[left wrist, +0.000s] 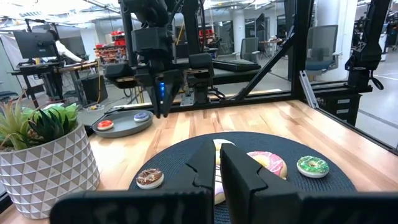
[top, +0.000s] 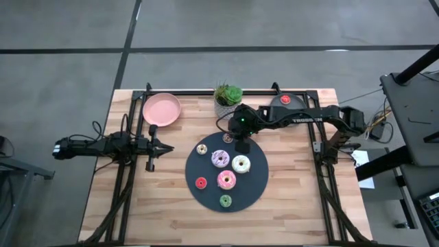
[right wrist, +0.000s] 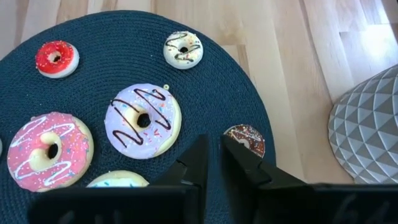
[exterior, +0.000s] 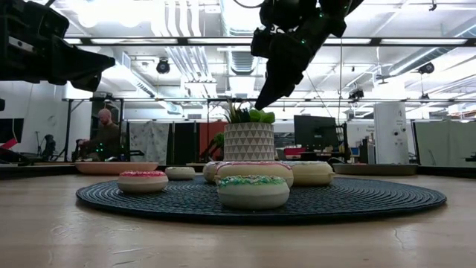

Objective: Pick & Place donuts
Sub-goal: Put the small brown donut on the gray plate

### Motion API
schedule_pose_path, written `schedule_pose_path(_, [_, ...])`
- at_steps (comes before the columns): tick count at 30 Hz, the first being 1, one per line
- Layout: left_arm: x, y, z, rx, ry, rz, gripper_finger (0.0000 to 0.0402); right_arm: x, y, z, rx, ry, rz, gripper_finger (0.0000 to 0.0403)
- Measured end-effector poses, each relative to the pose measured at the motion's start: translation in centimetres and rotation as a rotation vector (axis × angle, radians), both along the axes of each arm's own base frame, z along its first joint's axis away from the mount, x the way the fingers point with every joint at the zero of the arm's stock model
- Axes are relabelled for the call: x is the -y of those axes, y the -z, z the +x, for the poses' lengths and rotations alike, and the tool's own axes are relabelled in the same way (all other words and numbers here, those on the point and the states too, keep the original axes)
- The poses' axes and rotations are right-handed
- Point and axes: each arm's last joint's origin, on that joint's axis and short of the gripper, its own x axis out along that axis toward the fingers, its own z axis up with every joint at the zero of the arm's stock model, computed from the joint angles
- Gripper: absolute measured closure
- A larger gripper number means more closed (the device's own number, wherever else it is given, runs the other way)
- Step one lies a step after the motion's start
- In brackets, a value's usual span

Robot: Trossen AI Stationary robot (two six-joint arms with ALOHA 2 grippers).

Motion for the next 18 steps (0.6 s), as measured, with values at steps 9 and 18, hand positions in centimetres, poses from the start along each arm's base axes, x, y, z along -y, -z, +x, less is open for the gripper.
schedule_pose_path(9, [0.00,0.00,0.00,0.000,0.000,0.000,0.0402,0.00,-0.04,0.01,0.000,0.000,0.000,0.0280])
schedule_pose_path(18, [0.00,0.00,0.00,0.000,0.000,0.000,0.0402,0.09,-0.79,0.38,0.003,0.004,0.001,0.0208])
